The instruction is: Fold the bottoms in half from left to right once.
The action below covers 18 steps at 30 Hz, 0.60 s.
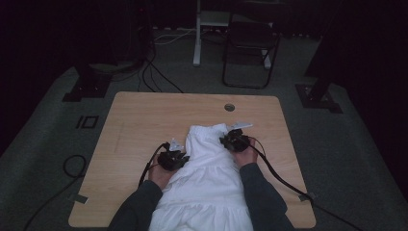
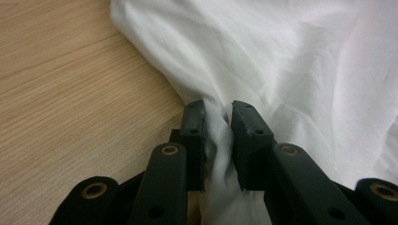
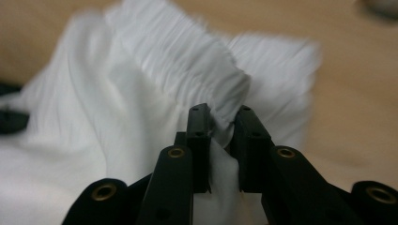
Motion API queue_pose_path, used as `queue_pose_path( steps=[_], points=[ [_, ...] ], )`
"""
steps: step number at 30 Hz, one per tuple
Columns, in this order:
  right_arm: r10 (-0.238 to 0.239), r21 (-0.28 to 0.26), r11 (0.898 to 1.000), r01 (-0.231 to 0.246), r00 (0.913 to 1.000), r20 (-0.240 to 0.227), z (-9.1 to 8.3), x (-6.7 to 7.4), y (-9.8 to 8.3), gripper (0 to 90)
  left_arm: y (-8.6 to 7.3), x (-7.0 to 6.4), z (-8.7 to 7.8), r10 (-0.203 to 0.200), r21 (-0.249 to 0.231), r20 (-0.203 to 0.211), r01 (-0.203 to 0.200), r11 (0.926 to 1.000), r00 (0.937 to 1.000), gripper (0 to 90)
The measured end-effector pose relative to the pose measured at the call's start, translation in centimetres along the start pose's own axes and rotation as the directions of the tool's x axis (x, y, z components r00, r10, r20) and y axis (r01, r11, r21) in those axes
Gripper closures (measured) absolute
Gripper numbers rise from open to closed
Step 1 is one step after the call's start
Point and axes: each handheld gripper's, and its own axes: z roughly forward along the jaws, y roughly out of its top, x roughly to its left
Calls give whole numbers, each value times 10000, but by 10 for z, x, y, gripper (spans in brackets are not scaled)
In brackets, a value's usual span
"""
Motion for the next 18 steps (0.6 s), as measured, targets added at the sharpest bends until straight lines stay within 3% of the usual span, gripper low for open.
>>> queue_pose_path(
  steps=[3, 4, 5, 6, 8, 11, 12, 13, 16, 18],
  points=[
    [-17, -469, 9989, 43, 9985, 541, -14, -10, 12, 809, 1, 0, 0, 67, 48, -28, -67, 10000, 10000, 758],
    [-179, -565, 9981, 233, 9953, 951, -17, -13, 18, 817, 1, -1, 0, 59, 46, -41, -59, 10000, 10000, 757],
    [-179, -565, 9981, 233, 9953, 951, -17, -13, 18, 817, 1, -1, 0, 59, 46, -41, -59, 10000, 10000, 757],
    [-400, -589, 9970, 497, 9872, 1543, -18, -20, 27, 822, 1, -1, 0, 37, 33, -51, -37, 10000, 10000, 754],
    [-483, -506, 9971, 576, 9846, 1680, -12, -26, 30, 824, 2, -1, 1, -13, 41, -15, 13, 10000, 10000, 738],
    [-531, -198, 9982, 573, 9836, 1726, 1, -33, 29, 806, 3, -1, 1, 45, 115, -38, -45, 9999, 10000, 706],
    [-459, -53, 9989, 474, 9853, 1646, 7, -34, 27, 747, 5, -1, 1, 72, 278, -170, -67, 9996, 9998, 706],
    [9, 520, 9986, -85, 9897, 1434, 22, -40, 22, 610, 7, 0, 1, 86, 375, -209, -78, 9993, 9997, 607],
    [666, -121, 9978, -657, 9910, 1164, 18, -42, 16, 540, 14, 6, -5, -160, 37, -190, 161, 9999, 9997, 559],
    [801, -377, 9963, -766, 9917, 1010, 13, -43, 14, 515, 24, 10, -8, -216, -195, -352, 210, 9996, 9991, 524]
  ],
)
